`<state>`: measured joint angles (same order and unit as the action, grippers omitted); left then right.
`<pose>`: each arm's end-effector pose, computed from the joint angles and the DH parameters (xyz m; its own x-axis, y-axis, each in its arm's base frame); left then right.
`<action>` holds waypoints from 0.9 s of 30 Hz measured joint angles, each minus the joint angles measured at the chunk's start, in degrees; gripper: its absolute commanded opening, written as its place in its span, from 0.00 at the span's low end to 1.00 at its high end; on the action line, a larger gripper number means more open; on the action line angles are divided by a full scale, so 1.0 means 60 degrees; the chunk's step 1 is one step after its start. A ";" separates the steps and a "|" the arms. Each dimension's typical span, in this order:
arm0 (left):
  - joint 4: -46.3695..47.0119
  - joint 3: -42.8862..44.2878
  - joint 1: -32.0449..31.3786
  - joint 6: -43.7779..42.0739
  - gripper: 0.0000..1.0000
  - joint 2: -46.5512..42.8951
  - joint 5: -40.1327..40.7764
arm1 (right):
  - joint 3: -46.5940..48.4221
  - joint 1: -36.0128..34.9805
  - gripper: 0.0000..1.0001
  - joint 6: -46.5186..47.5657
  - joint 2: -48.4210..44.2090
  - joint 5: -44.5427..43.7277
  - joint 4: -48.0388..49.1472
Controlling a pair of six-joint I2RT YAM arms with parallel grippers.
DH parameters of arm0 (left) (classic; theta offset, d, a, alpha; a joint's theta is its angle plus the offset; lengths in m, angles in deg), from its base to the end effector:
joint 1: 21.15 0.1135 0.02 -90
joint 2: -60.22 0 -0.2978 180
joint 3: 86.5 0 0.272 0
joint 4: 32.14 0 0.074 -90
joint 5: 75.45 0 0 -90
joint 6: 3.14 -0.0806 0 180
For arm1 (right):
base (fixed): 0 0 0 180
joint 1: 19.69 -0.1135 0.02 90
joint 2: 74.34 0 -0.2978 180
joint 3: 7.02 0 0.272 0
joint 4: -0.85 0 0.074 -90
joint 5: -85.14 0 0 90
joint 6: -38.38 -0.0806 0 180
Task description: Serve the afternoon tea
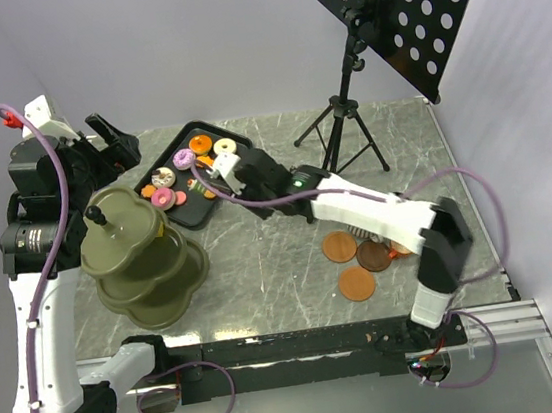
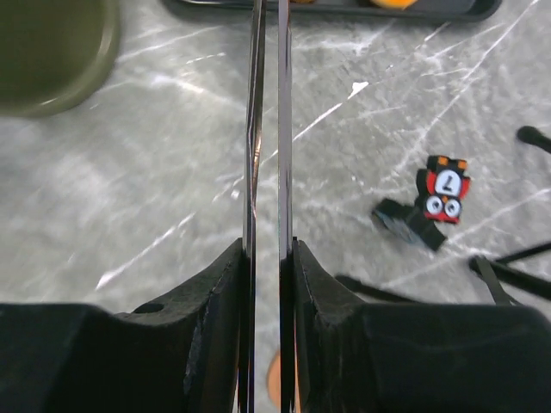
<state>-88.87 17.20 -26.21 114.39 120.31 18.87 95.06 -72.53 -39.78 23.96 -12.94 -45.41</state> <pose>0.2185 -0.0132 0.5242 -0.2074 -0.4443 -0.8715 -0.0913 0.8958 -0.4350 0.2795 0.3501 0.3222 -0.2502 -0.6664 -0.7023 -0.7947 0.5557 -0.2442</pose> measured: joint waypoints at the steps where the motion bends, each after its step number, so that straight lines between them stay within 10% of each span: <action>1: 0.0000 0.0000 0.0000 0.0029 1.00 0.0004 -0.0007 | -0.0208 -0.0033 0.00 0.0011 -0.0357 -0.0004 -0.0040; 11: 0.0036 0.0004 0.0000 0.0313 1.00 0.0127 -0.0204 | -0.0805 -0.1246 0.00 0.0248 -0.3111 -0.0055 -0.0364; 27: 0.0036 0.0004 0.0004 0.0386 1.00 0.0127 -0.0248 | -0.1494 -0.2371 0.00 0.0648 -0.3271 -0.0299 -0.1133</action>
<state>-88.65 17.22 -26.19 116.70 121.08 17.38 86.10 -86.76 -35.89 4.33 -14.73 -52.21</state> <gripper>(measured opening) 0.995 0.316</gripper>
